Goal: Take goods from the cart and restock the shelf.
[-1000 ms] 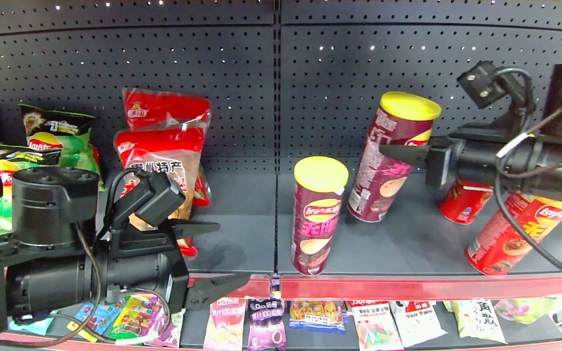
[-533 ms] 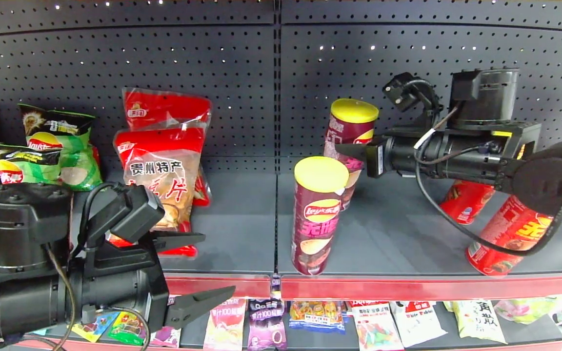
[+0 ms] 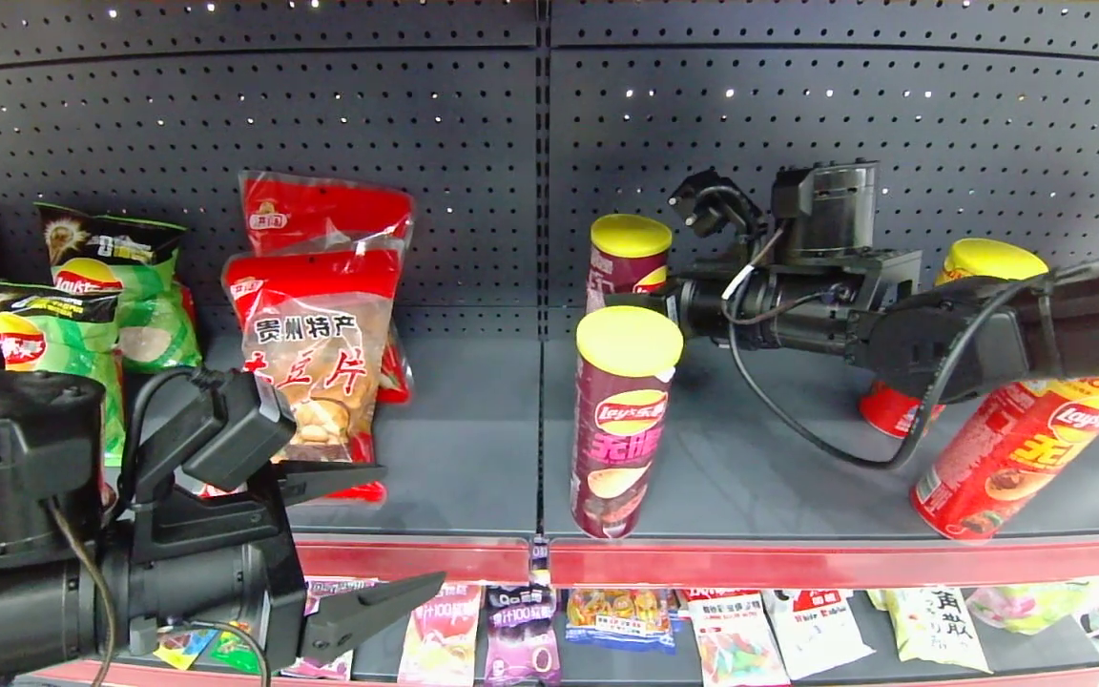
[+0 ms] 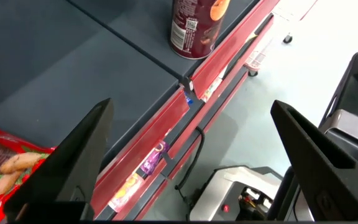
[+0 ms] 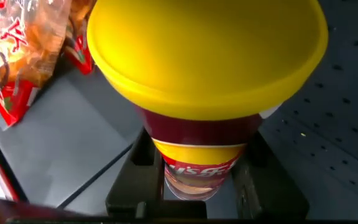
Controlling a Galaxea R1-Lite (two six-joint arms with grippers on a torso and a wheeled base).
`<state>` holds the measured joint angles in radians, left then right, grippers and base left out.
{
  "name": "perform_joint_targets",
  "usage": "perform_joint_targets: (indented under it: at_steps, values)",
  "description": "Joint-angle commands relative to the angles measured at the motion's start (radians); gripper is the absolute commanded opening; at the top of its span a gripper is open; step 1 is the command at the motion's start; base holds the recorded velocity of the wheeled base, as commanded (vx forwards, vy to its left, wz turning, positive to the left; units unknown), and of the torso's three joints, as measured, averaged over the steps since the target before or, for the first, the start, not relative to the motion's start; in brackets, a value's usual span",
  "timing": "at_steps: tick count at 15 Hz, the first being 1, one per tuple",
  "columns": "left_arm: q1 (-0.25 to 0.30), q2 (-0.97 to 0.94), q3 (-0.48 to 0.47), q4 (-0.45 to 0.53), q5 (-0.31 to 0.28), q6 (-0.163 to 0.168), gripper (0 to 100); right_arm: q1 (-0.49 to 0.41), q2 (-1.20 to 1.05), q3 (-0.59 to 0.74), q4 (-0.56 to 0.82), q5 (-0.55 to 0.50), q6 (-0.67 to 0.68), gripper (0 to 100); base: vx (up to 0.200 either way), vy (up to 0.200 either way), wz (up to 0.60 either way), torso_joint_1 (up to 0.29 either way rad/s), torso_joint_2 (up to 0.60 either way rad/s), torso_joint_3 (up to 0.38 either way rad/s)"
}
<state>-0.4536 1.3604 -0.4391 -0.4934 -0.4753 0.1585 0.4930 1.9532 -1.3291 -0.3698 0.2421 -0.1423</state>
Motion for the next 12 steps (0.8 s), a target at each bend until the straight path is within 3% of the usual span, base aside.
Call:
perform_joint_targets:
  at_steps: [1,7,8,12]
  values:
    - [0.000,-0.004,0.003,-0.001,0.000,0.001,100,0.007,0.018,-0.004,-0.001,0.000,0.000,0,0.000,0.000,0.00,0.000,0.00,0.000]
    - [0.000,-0.007,0.011,-0.001,0.000,-0.001,100,0.006,0.030,-0.002,-0.006,-0.003,0.001,0,0.000,0.000,0.00,0.000,0.00,0.000]
    - [0.000,-0.007,0.011,-0.001,0.000,-0.001,100,0.006,0.030,-0.002,-0.008,-0.004,0.001,100,0.000,0.000,0.00,0.000,0.00,0.000]
    - [0.000,-0.004,0.011,-0.001,0.000,-0.001,100,0.006,0.013,0.008,-0.006,-0.018,0.006,100,0.000,0.000,0.00,0.000,0.00,0.000]
